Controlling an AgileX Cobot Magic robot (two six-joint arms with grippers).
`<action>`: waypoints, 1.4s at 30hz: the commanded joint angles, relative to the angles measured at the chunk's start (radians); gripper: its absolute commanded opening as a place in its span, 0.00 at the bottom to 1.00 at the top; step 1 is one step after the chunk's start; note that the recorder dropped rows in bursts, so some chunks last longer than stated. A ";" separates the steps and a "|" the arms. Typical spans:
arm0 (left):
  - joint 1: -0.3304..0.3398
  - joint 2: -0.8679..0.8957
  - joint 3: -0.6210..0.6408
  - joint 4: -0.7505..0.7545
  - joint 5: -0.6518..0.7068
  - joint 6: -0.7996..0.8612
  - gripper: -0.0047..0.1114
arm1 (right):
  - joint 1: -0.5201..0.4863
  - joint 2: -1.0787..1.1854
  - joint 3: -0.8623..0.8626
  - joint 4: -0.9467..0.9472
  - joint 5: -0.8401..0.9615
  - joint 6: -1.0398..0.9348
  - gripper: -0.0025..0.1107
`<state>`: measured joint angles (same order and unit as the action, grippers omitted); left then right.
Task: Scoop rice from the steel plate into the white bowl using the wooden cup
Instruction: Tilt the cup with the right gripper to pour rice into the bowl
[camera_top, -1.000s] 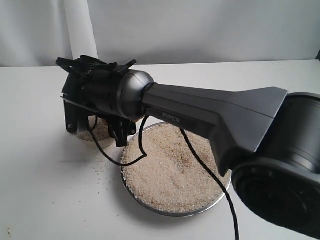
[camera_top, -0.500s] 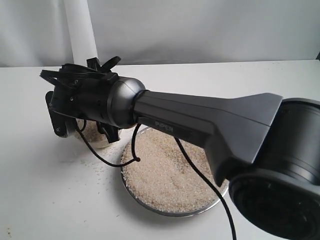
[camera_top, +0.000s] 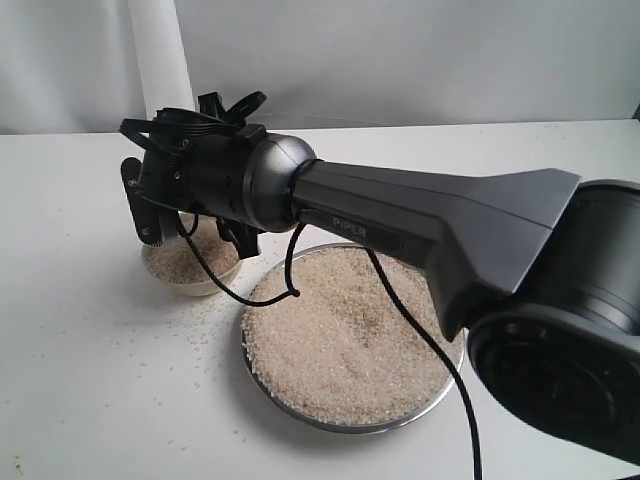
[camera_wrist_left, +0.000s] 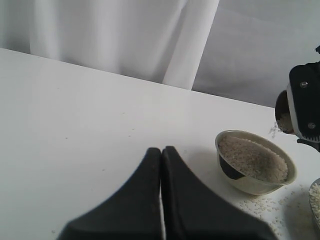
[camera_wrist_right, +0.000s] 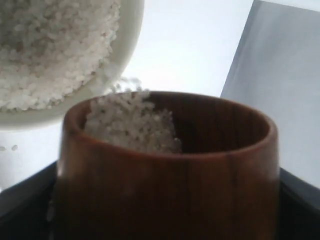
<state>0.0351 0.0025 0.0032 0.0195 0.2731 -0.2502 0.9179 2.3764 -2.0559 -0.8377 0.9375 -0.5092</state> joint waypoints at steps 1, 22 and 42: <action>-0.005 -0.003 -0.003 -0.002 -0.006 -0.004 0.04 | 0.001 -0.010 -0.012 -0.016 0.017 -0.053 0.02; -0.005 -0.003 -0.003 -0.002 -0.006 -0.004 0.04 | 0.060 0.001 -0.012 -0.192 0.040 -0.200 0.02; -0.005 -0.003 -0.003 -0.002 -0.006 -0.004 0.04 | 0.061 0.003 -0.012 -0.233 0.044 -0.227 0.02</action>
<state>0.0351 0.0025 0.0032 0.0195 0.2731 -0.2502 0.9771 2.3787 -2.0559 -1.0624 0.9720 -0.7327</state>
